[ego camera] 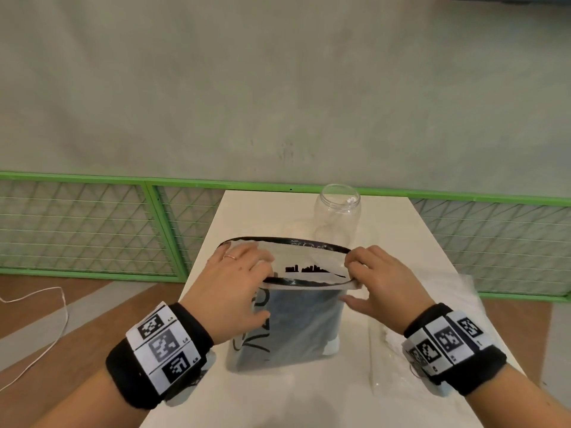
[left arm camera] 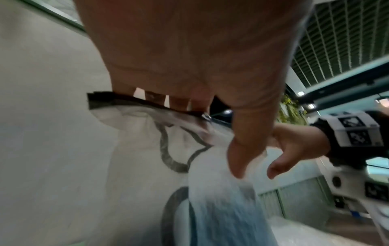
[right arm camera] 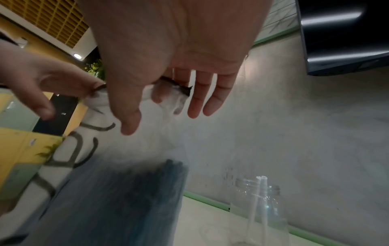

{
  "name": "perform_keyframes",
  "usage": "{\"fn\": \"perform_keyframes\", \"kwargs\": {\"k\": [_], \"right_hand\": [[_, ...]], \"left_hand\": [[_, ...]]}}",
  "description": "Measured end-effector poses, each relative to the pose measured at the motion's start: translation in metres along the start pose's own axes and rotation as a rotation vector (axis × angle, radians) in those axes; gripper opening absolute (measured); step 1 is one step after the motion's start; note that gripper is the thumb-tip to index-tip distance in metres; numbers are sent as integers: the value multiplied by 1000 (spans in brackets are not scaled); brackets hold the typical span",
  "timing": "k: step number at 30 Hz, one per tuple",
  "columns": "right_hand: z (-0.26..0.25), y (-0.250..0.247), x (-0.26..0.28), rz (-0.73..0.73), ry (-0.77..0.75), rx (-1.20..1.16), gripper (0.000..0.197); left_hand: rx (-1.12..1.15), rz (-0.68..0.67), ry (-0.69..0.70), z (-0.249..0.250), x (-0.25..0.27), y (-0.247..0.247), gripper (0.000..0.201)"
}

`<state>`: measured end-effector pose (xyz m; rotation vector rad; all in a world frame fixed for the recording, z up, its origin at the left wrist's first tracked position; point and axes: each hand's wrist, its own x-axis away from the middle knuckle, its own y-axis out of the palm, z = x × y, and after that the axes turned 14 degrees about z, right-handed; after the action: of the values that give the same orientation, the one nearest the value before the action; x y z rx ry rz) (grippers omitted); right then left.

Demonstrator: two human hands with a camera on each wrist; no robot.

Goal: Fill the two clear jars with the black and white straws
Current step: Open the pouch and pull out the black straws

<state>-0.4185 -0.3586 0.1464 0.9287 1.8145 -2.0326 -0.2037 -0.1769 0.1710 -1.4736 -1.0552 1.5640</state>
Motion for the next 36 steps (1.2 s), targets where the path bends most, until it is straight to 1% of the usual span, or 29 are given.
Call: {"fn": "perform_keyframes", "kwargs": {"k": [1, 3, 4, 6, 8, 9, 10, 11, 13, 14, 15, 16, 17, 18, 19, 20, 21, 22, 23, 24, 25, 26, 27, 28, 29, 31, 33, 36], "right_hand": [[-2, 1, 3, -47, -1, 17, 42], [-4, 8, 8, -101, -2, 71, 49], [-4, 13, 10, -81, -3, 89, 47], [-4, 22, 12, 9, 13, 91, 36], [-5, 27, 13, 84, 53, 66, 32], [-6, 28, 14, 89, 70, 53, 27], [-7, 29, 16, 77, 75, 37, 20], [-8, 29, 17, 55, 75, 16, 20], [-8, 29, 17, -9, 70, -21, 31], [-7, 28, 17, -32, 79, -35, 33], [-7, 27, 17, -49, 88, -52, 34], [-8, 26, 16, -59, 106, -73, 34], [-10, 25, 16, -73, 140, -107, 35], [-11, 25, 16, -88, 191, -157, 37], [-12, 26, 17, -106, 246, -223, 40], [-12, 27, 18, -116, 289, -294, 42], [-12, 27, 19, -108, 318, -352, 42], [-13, 28, 20, -89, 334, -396, 41], [-13, 28, 22, -66, 346, -431, 39], [-14, 28, 23, -48, 356, -463, 36], [-15, 28, 24, -39, 364, -497, 33], [-16, 27, 26, -36, 364, -524, 30], [-17, 26, 28, -36, 358, -540, 27], [-19, 24, 31, -41, 352, -552, 25], [-20, 22, 33, -49, 358, -571, 23], [-22, 19, 37, -57, 398, -637, 21], [-25, 22, 39, -23, 472, -652, 29], [-28, 35, 41, 47, 597, -613, 33]], "left_hand": [[-40, -16, -9, 2, 1, 3, 39], [-78, 17, -24, 5, 2, 12, 40], [-76, 40, -30, 7, 2, 15, 41], [-61, 45, -24, 9, 4, 21, 42], [-29, 18, -5, 13, 5, 27, 46], [-21, -9, -1, 15, 7, 29, 48], [-13, -25, 5, 16, 8, 31, 50], [-11, -28, 0, 16, 8, 33, 53], [15, -32, -15, 15, 9, 33, 57], [30, -23, -22, 15, 8, 31, 53], [42, -39, -36, 17, 8, 28, 45], [48, -38, -35, 16, 8, 28, 40], [60, -74, -49, 16, 8, 26, 47], [79, -115, -57, 17, 7, 23, 61], [87, -103, -60, 18, 5, 19, 71], [110, -61, -67, 19, 2, 15, 75], [128, 1, -76, 20, -2, 13, 73], [127, 54, -79, 21, -5, 13, 67], [107, 77, -68, 22, -10, 14, 58], [71, 56, -44, 22, -13, 17, 50], [40, -4, -22, 21, -14, 21, 45], [28, -88, -12, 21, -13, 25, 49], [34, -154, -23, 21, -11, 30, 58], [37, -177, -40, 21, -8, 33, 66], [30, -165, -45, 21, -5, 35, 71], [1, -115, -45, 22, -2, 35, 73], [-38, -112, -42, 22, -1, 35, 70], [-32, -102, -15, 22, 1, 39, 68]]}}
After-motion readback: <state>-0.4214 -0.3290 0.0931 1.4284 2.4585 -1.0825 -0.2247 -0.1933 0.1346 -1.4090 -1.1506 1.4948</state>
